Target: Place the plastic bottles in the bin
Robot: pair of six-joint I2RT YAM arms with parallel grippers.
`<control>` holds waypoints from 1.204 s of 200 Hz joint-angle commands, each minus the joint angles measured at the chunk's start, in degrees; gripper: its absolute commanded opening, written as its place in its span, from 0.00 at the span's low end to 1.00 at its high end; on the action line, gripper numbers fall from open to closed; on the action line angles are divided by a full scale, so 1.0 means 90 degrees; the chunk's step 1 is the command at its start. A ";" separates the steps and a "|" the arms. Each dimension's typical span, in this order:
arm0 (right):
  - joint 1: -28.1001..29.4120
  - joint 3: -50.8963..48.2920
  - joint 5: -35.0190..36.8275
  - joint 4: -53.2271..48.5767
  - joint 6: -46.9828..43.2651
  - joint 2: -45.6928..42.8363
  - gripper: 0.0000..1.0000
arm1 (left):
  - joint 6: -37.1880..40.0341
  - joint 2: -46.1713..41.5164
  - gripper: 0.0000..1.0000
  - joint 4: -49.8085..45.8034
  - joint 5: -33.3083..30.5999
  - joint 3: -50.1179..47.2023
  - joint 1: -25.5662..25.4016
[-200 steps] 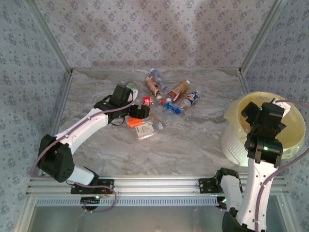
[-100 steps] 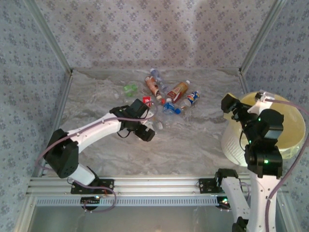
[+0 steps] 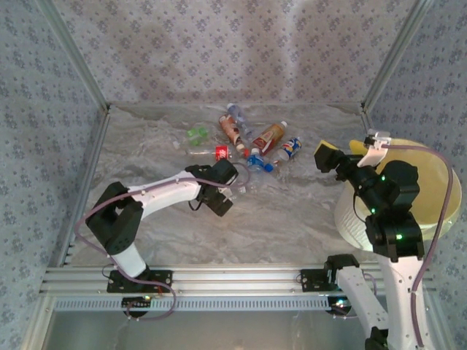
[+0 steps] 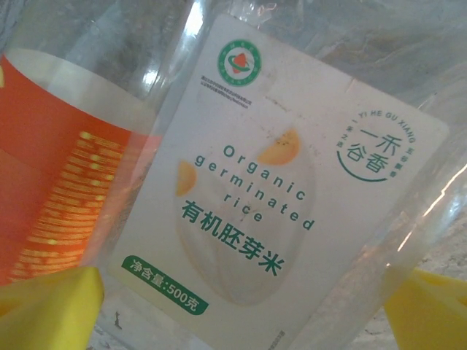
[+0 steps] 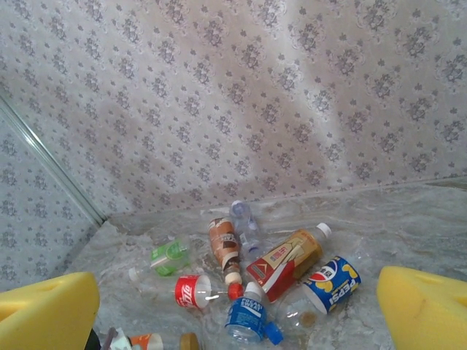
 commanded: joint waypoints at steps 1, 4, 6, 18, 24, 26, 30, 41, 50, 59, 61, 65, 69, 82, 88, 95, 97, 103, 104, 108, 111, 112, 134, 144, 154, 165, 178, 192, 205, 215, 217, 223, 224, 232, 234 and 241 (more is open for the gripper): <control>0.0133 -0.0061 0.0177 0.0185 -0.0188 0.0039 1.00 | 0.0142 -0.0095 0.98 -0.0393 0.0719 0.0180 -0.0169; 0.0149 -0.0056 0.0181 0.0189 -0.0195 0.0048 1.00 | 0.0153 -0.0130 0.98 -0.0428 0.0809 0.0207 -0.0193; 0.0159 -0.0059 0.0189 0.0192 -0.0199 0.0062 1.00 | 0.0155 -0.0153 0.98 -0.0446 0.0889 0.0227 -0.0212; 0.0217 -0.0076 0.0230 0.0218 -0.0214 0.0093 1.00 | 0.0149 -0.0298 0.98 -0.0534 0.1216 0.0330 -0.0288; 0.0241 -0.0092 0.0269 0.0226 -0.0220 0.0108 1.00 | 0.0152 -0.0358 0.98 -0.0568 0.1374 0.0392 -0.0317; 0.0250 -0.0094 0.0284 0.0231 -0.0225 0.0113 1.00 | 0.0148 -0.0369 0.98 -0.0583 0.1415 0.0408 -0.0328; 0.0275 -0.0101 0.0310 0.0242 -0.0236 0.0126 1.00 | 0.0139 -0.0403 0.98 -0.0619 0.1476 0.0448 -0.0340; 0.0329 -0.0121 0.0370 0.0257 -0.0254 0.0156 1.00 | 0.0133 -0.0457 0.98 -0.0712 0.1412 0.0550 -0.0370; 0.0379 -0.0131 0.0410 0.0272 -0.0276 0.0175 1.00 | 0.0140 -0.0511 0.98 -0.0751 0.1142 0.0594 -0.0386; 0.0426 -0.0135 0.0449 0.0276 -0.0307 0.0195 1.00 | 0.0195 -0.0567 0.98 -0.0743 0.0749 0.0566 -0.0381; 0.0446 -0.0132 0.0454 0.0278 -0.0320 0.0196 1.00 | 0.0207 -0.0577 0.98 -0.0730 0.0676 0.0561 -0.0374; 0.0466 -0.0133 0.0470 0.0281 -0.0327 0.0205 1.00 | 0.0239 -0.0591 0.98 -0.0708 0.0519 0.0532 -0.0371; 0.0482 -0.0137 0.0489 0.0277 -0.0350 0.0208 1.00 | 0.0285 -0.0586 0.98 -0.0691 0.0376 0.0505 -0.0366; 0.0550 -0.0131 0.0549 0.0290 -0.0409 0.0225 1.00 | 0.0464 -0.0472 0.98 -0.0693 -0.0017 0.0452 -0.0359; 0.0574 -0.0114 0.0590 0.0289 -0.0432 0.0226 1.00 | 0.0554 -0.0362 0.98 -0.0745 -0.0149 0.0468 -0.0354; 0.0609 -0.0114 0.0625 0.0287 -0.0458 0.0226 1.00 | 0.0631 -0.0221 0.98 -0.0807 -0.0256 0.0498 -0.0352; 0.0608 -0.0119 0.0634 0.0283 -0.0470 0.0226 1.00 | 0.0641 -0.0181 0.98 -0.0824 -0.0281 0.0507 -0.0352; 0.0632 -0.0112 0.0667 0.0279 -0.0479 0.0228 1.00 | 0.0698 -0.0088 0.98 -0.0822 -0.0303 0.0516 -0.0352; 0.0633 -0.0112 0.0673 0.0280 -0.0481 0.0227 1.00 | 0.0710 -0.0073 0.98 -0.0811 -0.0301 0.0513 -0.0352; 0.0652 -0.0109 0.0686 0.0263 -0.0491 0.0226 1.00 | 0.0741 -0.0028 0.98 -0.0803 -0.0283 0.0511 -0.0352; 0.0661 -0.0105 0.0689 0.0264 -0.0499 0.0226 1.00 | 0.0772 0.0002 0.98 -0.0793 -0.0245 0.0517 -0.0353; 0.0657 -0.0098 0.0699 0.0263 -0.0501 0.0226 1.00 | 0.0781 0.0007 0.98 -0.0792 -0.0233 0.0519 -0.0352; 0.0712 -0.0042 0.0793 0.0180 -0.0569 0.0209 1.00 | 0.1018 0.0079 0.98 -0.0713 -0.0116 0.0482 -0.0352; 0.0727 -0.0043 0.0836 0.0163 -0.0590 0.0182 1.00 | 0.1125 0.0121 0.98 -0.0700 -0.0138 0.0481 -0.0352; 0.0742 -0.0041 0.0865 0.0160 -0.0600 0.0168 1.00 | 0.1196 0.0188 0.98 -0.0704 -0.0109 0.0513 -0.0335; 0.0759 -0.0041 0.0875 0.0162 -0.0606 0.0167 1.00 | 0.1257 0.0312 0.98 -0.0742 -0.0012 0.0546 -0.0323; 0.0776 -0.0036 0.0878 0.0166 -0.0601 0.0167 1.00 | 0.1306 0.0511 0.98 -0.0754 -0.0012 0.0572 -0.0316; 0.0800 -0.0025 0.0884 0.0160 -0.0603 0.0171 1.00 | 0.1328 0.0743 0.98 -0.0741 -0.0108 0.0594 -0.0303; 0.0820 -0.0016 0.0894 0.0143 -0.0619 0.0167 1.00 | 0.1328 0.0900 0.97 -0.0674 -0.0209 0.0610 -0.0305; 0.0839 -0.0004 0.0899 0.0121 -0.0630 0.0167 1.00 | 0.1327 0.0969 0.95 -0.0635 -0.0273 0.0618 -0.0304; 0.0839 0.0001 0.0903 0.0119 -0.0630 0.0167 1.00 | 0.1325 0.0976 0.94 -0.0622 -0.0285 0.0618 -0.0308; 0.0849 -0.0007 0.0904 0.0106 -0.0635 0.0167 1.00 | 0.1297 0.0988 0.92 -0.0578 -0.0328 0.0620 -0.0308; 0.0854 -0.0005 0.0905 0.0106 -0.0638 0.0167 1.00 | 0.1293 0.0993 0.92 -0.0567 -0.0343 0.0624 -0.0310; 0.0868 -0.0004 0.0903 0.0101 -0.0640 0.0171 1.00 | 0.1271 0.0983 0.88 -0.0512 -0.0371 0.0619 -0.0303; 0.0876 -0.0004 0.0899 0.0104 -0.0645 0.0171 1.00 | 0.1275 0.0980 0.87 -0.0503 -0.0376 0.0618 -0.0305; 0.0888 -0.0014 0.0902 0.0097 -0.0655 0.0177 1.00 | 0.1252 0.0961 0.84 -0.0442 -0.0413 0.0600 -0.0303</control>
